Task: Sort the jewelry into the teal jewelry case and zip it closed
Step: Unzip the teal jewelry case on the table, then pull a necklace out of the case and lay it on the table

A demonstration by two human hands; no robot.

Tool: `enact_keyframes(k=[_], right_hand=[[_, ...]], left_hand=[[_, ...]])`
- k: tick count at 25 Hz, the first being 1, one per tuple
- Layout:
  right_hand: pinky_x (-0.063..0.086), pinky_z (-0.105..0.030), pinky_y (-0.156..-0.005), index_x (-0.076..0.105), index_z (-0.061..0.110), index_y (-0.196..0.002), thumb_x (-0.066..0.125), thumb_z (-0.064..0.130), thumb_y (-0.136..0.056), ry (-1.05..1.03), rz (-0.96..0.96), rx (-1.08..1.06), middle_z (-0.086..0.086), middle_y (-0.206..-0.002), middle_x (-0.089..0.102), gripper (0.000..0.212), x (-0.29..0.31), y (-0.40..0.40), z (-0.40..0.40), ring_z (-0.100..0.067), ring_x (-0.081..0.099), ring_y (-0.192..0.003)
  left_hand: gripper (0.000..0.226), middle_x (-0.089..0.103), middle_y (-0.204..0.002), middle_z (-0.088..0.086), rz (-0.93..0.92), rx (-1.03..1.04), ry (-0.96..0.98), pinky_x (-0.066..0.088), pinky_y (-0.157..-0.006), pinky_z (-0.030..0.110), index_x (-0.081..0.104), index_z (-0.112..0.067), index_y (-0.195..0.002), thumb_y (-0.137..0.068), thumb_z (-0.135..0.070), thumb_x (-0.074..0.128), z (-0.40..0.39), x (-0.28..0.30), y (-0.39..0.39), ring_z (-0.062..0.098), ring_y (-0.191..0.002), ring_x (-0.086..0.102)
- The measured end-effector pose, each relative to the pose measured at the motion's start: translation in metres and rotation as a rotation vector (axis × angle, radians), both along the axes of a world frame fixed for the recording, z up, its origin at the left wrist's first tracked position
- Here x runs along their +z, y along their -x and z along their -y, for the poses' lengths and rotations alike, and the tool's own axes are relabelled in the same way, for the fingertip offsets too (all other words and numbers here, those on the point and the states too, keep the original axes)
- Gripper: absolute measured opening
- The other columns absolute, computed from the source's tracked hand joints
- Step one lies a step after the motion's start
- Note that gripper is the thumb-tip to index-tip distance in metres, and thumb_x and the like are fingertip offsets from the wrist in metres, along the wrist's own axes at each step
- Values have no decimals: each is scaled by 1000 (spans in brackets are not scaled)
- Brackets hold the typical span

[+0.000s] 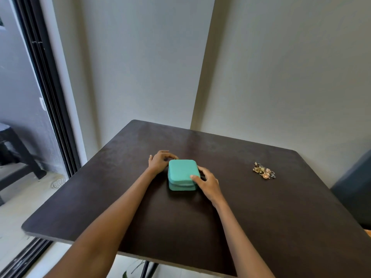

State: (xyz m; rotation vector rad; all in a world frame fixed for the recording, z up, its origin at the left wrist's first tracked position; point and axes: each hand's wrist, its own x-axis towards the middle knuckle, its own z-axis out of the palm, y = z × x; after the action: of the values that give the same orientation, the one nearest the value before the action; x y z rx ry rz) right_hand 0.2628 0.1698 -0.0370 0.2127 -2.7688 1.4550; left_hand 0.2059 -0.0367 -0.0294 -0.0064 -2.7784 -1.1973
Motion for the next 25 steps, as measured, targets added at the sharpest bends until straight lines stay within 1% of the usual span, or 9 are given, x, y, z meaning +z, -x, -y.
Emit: enact_keyframes(k=[2,4,6,8,13,15,17,20,25], right_hand=[[40,-41,-105,47,27,-135,53,64,-69,25,10,10,3,-136,52,76,2,-3,0,-15,48,-123],[41,-41,-104,44,28,-137,54,69,-67,60,31,14,6,-135,50,81,3,-6,-1,-13,49,-121],[41,-39,-104,42,28,-138,57,66,-75,112,39,4,10,-131,48,75,3,-9,-1,-9,50,-115],[39,-37,-106,43,27,-137,53,51,-88,180,59,-13,9,-130,49,56,5,-13,-1,-7,49,-115],[35,-28,-105,38,22,-143,44,18,-94,264,120,23,5,-139,47,50,12,-27,-3,-10,44,-126],[36,-23,-100,35,19,-144,48,9,-91,240,112,53,7,-136,45,56,13,-35,-6,-6,42,-123],[40,-21,-97,37,19,-143,55,8,-90,208,80,60,6,-133,49,57,10,-38,-7,-5,47,-119],[45,-21,-95,39,20,-140,62,14,-88,152,52,51,4,-131,55,57,6,-38,-6,-3,54,-111],[46,-13,-85,45,24,-135,64,16,-87,141,16,57,10,-124,57,52,2,-34,-10,1,56,-105]], left_hand=[[25,57,-131,-5,22,-37,-9,4,-116,53,70,-23,-108,-94,-16,51,-3,4,-1,13,-132,41],[31,53,-136,2,3,-44,-153,22,-115,51,63,-23,-119,-93,-11,52,-1,4,-8,20,-130,44],[36,53,-134,8,-51,-33,-447,42,-103,37,54,-19,-129,-94,-11,52,1,3,-28,22,-124,50],[41,51,-134,6,-33,-74,-589,44,-94,22,45,-17,-136,-95,-19,52,4,3,-52,18,-119,51],[98,21,-146,-6,140,-359,-222,27,-112,28,12,-20,-149,-76,-24,77,10,0,-83,8,-130,28],[96,23,-145,1,128,-314,-174,32,-109,28,16,-17,-148,-74,-24,78,9,10,-83,10,-126,33],[76,37,-136,6,155,-261,-218,44,-95,23,29,-12,-141,-81,-30,71,7,27,-82,12,-115,45],[42,51,-115,4,200,-250,-182,43,-77,15,44,-9,-123,-95,-41,45,5,53,-77,12,-100,52],[53,58,-101,5,169,-136,-295,45,-66,21,54,-12,-117,-98,-51,23,1,55,-46,17,-90,56]])
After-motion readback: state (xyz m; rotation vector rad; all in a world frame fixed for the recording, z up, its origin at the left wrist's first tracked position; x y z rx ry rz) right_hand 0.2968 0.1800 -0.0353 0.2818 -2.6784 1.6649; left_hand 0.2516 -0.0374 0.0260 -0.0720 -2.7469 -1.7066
